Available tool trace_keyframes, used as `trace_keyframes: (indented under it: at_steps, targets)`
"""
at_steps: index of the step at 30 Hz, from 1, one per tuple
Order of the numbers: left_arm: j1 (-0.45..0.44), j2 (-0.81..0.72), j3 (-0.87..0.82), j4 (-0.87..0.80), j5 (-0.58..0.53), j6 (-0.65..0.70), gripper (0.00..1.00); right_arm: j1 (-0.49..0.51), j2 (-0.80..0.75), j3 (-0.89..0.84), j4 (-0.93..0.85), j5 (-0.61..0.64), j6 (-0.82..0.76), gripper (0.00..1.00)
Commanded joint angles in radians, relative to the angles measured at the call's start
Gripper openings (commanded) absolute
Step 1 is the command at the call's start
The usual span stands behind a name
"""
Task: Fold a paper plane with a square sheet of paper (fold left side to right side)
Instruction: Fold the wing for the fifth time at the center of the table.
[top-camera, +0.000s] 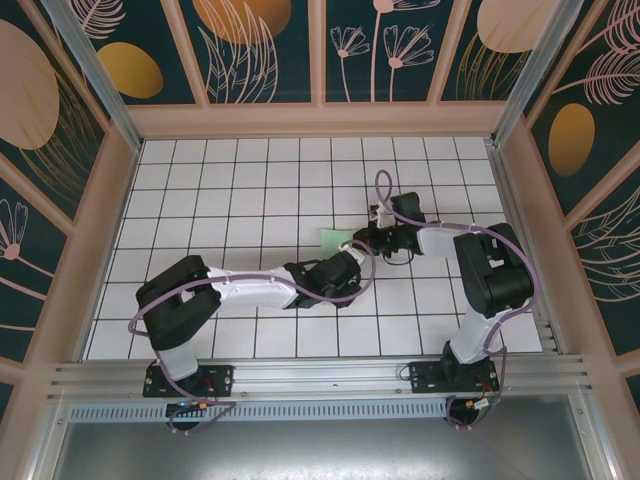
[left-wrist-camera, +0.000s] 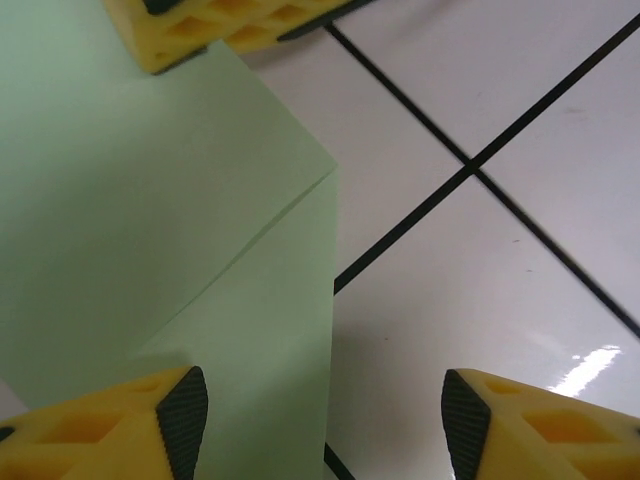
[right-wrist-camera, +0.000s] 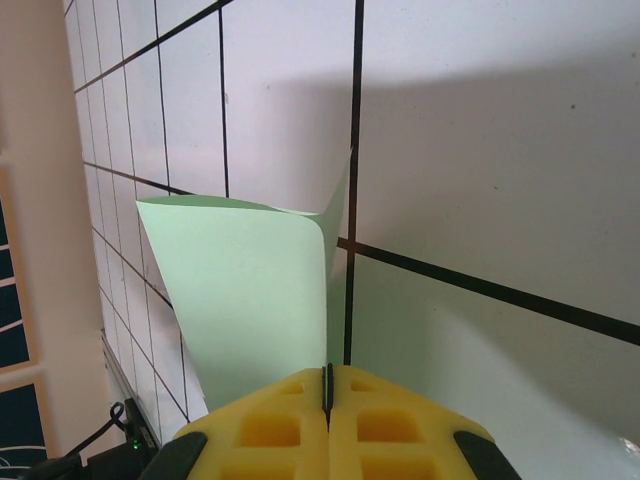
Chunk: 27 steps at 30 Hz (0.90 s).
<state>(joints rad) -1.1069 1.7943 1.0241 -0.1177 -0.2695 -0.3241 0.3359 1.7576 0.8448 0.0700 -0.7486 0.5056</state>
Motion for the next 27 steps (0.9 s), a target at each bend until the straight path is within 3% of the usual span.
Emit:
trace_keyframes:
  at_steps: [1, 6, 13, 21, 27]
  targets:
    - [-0.025, 0.049, 0.053, -0.110, -0.154, 0.021, 0.67, 0.008, 0.019, 0.031, -0.019, 0.001, 0.011, 0.00]
    - [-0.059, 0.114, 0.098, -0.174, -0.270, 0.017, 0.66, 0.008, 0.023, 0.034, -0.026, -0.001, 0.009, 0.00]
    - [-0.066, 0.131, 0.100, -0.190, -0.325, 0.003, 0.58, 0.010, 0.026, 0.045, -0.037, -0.003, 0.002, 0.00]
    - [-0.066, 0.138, 0.096, -0.174, -0.308, 0.002, 0.36, 0.013, 0.033, 0.056, -0.057, 0.004, -0.010, 0.00]
    - [-0.066, 0.140, 0.090, -0.160, -0.289, 0.001, 0.25, 0.011, 0.041, 0.066, -0.075, 0.021, -0.022, 0.00]
